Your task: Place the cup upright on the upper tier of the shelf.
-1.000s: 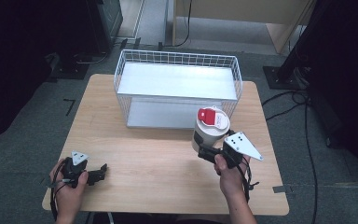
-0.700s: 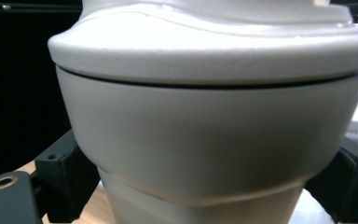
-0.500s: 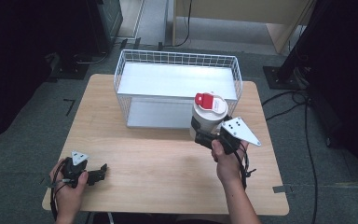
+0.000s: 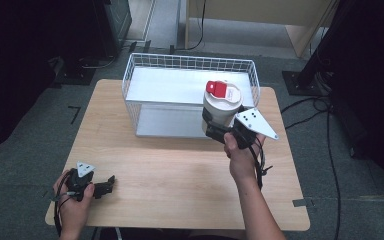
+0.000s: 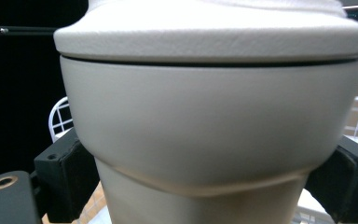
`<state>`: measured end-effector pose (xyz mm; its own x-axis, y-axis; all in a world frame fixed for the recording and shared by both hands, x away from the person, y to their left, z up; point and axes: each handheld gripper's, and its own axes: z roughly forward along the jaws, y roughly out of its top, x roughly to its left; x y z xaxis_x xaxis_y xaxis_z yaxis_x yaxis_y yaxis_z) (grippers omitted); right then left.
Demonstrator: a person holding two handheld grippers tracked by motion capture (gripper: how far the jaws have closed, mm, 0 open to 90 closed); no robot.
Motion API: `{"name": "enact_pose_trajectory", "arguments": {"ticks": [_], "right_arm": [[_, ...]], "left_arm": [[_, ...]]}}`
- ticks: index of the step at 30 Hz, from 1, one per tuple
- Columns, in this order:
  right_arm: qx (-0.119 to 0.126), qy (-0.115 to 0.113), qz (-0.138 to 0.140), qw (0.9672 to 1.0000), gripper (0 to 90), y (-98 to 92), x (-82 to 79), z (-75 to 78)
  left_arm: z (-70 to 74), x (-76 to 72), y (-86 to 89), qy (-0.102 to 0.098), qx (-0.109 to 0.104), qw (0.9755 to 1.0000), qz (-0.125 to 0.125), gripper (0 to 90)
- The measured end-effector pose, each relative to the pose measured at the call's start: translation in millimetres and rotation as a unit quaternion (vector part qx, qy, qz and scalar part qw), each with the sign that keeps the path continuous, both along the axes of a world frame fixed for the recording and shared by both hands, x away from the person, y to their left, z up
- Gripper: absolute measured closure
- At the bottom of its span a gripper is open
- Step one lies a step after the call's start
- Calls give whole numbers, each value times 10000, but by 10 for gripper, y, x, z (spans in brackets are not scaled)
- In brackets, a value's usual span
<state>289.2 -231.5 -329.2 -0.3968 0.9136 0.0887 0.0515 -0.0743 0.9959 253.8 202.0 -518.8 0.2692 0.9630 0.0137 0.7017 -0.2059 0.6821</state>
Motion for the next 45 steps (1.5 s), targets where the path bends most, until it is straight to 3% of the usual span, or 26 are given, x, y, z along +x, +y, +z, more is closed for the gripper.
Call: {"name": "enact_pose_trajectory", "arguments": {"ticks": [10,18,34,45], "right_arm": [[-10,-82,-20,10000,88,70,155,154],[-36,-98,-90,9999,88,149,366,224],[-141,171,-390,9990,88,242,919,203],[-404,302,-495,9975,88,333,1265,218]], "left_arm": [[0,0,0,-2,1,10000,-1,0],[0,0,0,0,2,10000,-2,0],[0,0,0,-3,0,10000,1,0],[-3,17,-17,-15,-26,10000,22,0]]}}
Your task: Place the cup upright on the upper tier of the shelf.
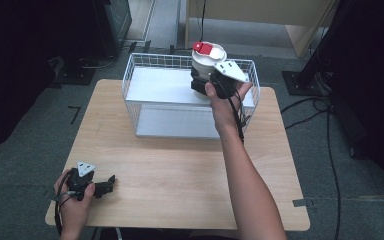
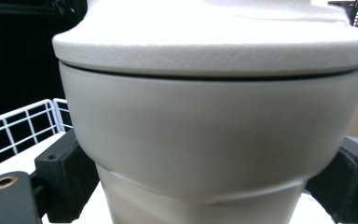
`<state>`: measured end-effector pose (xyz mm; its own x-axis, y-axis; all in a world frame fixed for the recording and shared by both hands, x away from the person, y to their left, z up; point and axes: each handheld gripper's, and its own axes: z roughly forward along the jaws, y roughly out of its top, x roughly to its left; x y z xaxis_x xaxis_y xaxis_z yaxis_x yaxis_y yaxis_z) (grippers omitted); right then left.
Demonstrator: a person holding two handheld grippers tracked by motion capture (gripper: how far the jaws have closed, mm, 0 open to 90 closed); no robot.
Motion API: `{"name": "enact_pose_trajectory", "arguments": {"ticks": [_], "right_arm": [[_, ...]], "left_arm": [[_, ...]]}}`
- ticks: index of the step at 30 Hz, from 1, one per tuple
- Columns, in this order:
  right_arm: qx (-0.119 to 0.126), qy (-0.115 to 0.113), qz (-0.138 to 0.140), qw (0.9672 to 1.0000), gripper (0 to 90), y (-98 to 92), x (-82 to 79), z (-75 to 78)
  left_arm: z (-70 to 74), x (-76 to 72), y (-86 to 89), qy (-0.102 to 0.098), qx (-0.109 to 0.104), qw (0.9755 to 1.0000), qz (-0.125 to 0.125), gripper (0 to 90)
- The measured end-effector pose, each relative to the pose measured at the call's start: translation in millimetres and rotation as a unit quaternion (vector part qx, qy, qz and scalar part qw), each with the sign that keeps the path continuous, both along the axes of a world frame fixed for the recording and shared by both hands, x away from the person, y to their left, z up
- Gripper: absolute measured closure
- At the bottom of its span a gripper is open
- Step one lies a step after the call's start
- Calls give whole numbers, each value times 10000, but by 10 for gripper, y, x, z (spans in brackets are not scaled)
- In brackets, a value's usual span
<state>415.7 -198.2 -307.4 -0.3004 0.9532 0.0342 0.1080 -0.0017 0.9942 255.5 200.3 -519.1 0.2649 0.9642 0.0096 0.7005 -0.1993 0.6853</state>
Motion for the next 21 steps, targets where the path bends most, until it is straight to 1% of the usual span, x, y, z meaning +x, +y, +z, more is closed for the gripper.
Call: {"name": "enact_pose_trajectory", "arguments": {"ticks": [1,2,3,4,5,6,8,11,15,16,19,21], "right_arm": [[0,0,0,10000,88,0,0,0],[-41,9,3,10000,88,39,52,11],[-41,9,3,10000,88,39,52,11],[-91,13,-21,10000,87,75,102,18],[-91,13,-21,10000,87,75,102,18],[-78,30,-33,10000,87,109,151,19],[-95,50,-48,9999,87,143,197,14],[-77,43,-109,9999,86,172,238,11],[15,46,-129,9999,86,166,246,4],[64,47,-99,9999,86,149,231,-4],[95,60,-59,9999,86,128,215,-8],[112,92,25,9999,85,90,203,-5]], "left_arm": [[0,0,0,0,0,10000,0,0],[0,0,0,-2,3,10000,-1,0],[0,0,0,-2,3,10000,-1,0],[1,1,2,-4,13,10000,-6,0],[1,1,2,-4,13,10000,-6,0],[1,1,2,-3,17,10000,-6,0],[1,1,2,-5,14,10000,-5,0],[0,0,1,-5,6,10000,-1,0],[-1,0,0,-7,3,10000,2,0],[0,0,0,0,-1,10000,1,0],[0,0,0,0,-1,10000,1,0],[0,0,0,-3,0,10000,-1,0]]}}
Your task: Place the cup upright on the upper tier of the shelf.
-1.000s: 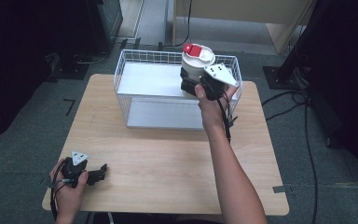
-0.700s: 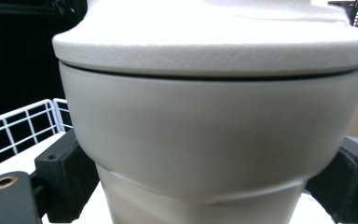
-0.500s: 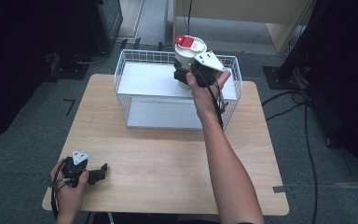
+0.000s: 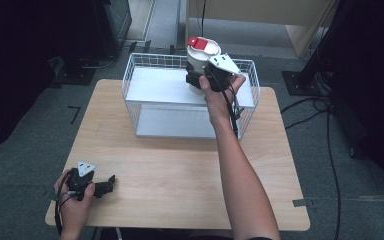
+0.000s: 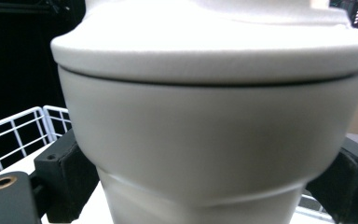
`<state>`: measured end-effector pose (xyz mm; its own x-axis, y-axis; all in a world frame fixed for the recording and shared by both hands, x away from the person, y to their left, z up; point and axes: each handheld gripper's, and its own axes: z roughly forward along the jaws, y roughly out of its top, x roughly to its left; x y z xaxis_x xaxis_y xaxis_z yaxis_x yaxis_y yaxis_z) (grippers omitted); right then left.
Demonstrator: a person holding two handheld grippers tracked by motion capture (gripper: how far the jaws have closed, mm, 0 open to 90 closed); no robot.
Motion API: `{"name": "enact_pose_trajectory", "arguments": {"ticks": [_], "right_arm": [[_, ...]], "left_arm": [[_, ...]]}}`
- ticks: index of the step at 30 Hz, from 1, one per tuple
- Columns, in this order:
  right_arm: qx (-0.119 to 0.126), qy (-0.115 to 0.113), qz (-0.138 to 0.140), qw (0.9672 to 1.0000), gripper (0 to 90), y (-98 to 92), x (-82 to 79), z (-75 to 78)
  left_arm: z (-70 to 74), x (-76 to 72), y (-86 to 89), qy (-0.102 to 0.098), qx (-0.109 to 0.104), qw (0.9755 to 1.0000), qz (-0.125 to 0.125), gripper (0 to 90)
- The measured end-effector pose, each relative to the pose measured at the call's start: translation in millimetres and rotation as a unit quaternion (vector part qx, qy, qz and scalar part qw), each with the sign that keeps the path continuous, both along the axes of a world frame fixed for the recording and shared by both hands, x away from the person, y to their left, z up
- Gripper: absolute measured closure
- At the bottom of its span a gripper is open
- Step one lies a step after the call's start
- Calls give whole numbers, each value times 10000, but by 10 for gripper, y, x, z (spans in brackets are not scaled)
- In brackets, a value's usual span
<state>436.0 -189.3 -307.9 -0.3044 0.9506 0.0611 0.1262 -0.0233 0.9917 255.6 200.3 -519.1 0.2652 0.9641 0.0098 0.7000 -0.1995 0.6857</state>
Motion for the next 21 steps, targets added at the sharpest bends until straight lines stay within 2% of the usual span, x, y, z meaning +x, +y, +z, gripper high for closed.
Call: {"name": "enact_pose_trajectory", "arguments": {"ticks": [4,5,7,10,13,21], "right_arm": [[-22,69,77,9999,73,-15,-3,18],[36,92,198,9998,23,-34,-5,34],[91,98,281,9995,0,-46,-17,49],[-7,100,271,9996,0,-54,-48,59],[16,100,315,9995,0,-80,-89,60],[-118,92,407,9991,0,-123,-237,-12]], "left_arm": [[1,0,1,0,8,10000,0,0],[0,0,1,-1,6,10000,-1,0],[1,0,0,2,5,10000,0,0],[0,0,0,-1,5,10000,1,0],[2,-1,3,12,17,10000,-11,0],[2,-1,2,14,11,10000,-10,0]]}}
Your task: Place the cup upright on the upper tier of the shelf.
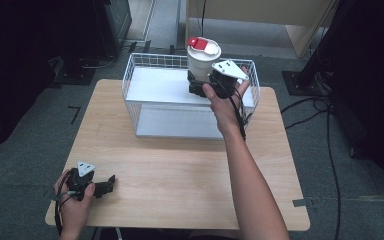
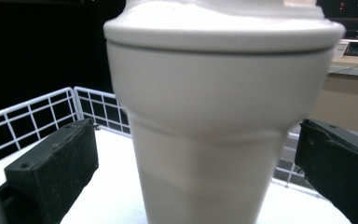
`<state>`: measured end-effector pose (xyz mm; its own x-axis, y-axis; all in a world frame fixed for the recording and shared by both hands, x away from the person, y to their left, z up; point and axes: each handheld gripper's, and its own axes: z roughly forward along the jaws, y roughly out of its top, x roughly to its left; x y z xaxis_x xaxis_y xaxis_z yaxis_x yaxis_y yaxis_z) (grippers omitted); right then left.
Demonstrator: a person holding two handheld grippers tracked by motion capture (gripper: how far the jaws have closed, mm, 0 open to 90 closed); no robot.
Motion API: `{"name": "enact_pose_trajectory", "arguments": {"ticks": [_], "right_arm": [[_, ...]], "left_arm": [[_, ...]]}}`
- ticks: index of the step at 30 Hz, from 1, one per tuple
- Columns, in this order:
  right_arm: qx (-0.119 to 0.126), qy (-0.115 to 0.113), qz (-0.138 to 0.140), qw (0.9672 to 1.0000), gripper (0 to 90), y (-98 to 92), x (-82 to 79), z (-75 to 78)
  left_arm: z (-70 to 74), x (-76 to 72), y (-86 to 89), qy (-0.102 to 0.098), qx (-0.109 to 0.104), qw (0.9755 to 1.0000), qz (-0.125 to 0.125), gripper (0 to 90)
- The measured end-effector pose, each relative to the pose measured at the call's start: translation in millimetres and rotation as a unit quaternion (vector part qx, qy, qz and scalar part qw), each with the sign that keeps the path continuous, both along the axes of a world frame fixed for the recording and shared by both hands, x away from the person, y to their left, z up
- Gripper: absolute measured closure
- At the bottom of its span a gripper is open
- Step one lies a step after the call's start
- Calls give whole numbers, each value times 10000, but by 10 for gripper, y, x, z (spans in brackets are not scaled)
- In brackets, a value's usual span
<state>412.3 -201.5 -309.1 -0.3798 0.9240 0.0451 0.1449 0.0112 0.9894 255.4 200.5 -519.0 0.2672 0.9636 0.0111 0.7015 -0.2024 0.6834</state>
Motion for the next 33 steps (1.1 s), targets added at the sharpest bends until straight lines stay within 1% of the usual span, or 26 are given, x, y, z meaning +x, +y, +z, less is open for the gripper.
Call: {"name": "enact_pose_trajectory", "arguments": {"ticks": [1,2,6,15,18,20,21,22,23,26,30,31,33], "right_arm": [[0,0,0,10000,0,0,0,0],[3,-5,18,10000,0,-25,-46,-18],[-24,-9,28,10000,0,-83,-139,-55],[7,-23,20,10000,0,-270,-418,-158],[-58,-46,-30,10000,0,-328,-495,-198],[-41,-4,-40,10000,0,-375,-544,-230],[-41,-4,-40,10000,0,-375,-544,-230],[-51,12,-62,10000,0,-431,-596,-267],[-51,12,-62,10000,0,-431,-596,-267],[-54,37,-101,9999,0,-522,-701,-336],[-111,56,-143,9998,0,-600,-806,-408],[-111,56,-143,9998,0,-600,-806,-408],[-135,72,-177,9997,0,-660,-878,-449]], "left_arm": [[0,0,0,0,0,10000,0,0],[-1,0,-2,-8,-11,10000,11,0],[-1,1,0,-7,1,10000,5,0],[-2,1,-2,-16,-8,10000,13,0],[-2,1,-2,-13,-8,10000,13,0],[-2,1,-2,-16,-6,10000,11,0],[-2,1,-2,-16,-6,10000,11,0],[-2,1,-1,-15,-4,10000,8,0],[-2,1,-1,-15,-4,10000,8,0],[-2,1,-2,-15,-7,10000,12,0],[0,0,1,-5,8,10000,-2,0],[0,0,1,-5,8,10000,-2,0],[0,1,1,-3,7,10000,-5,0]]}}
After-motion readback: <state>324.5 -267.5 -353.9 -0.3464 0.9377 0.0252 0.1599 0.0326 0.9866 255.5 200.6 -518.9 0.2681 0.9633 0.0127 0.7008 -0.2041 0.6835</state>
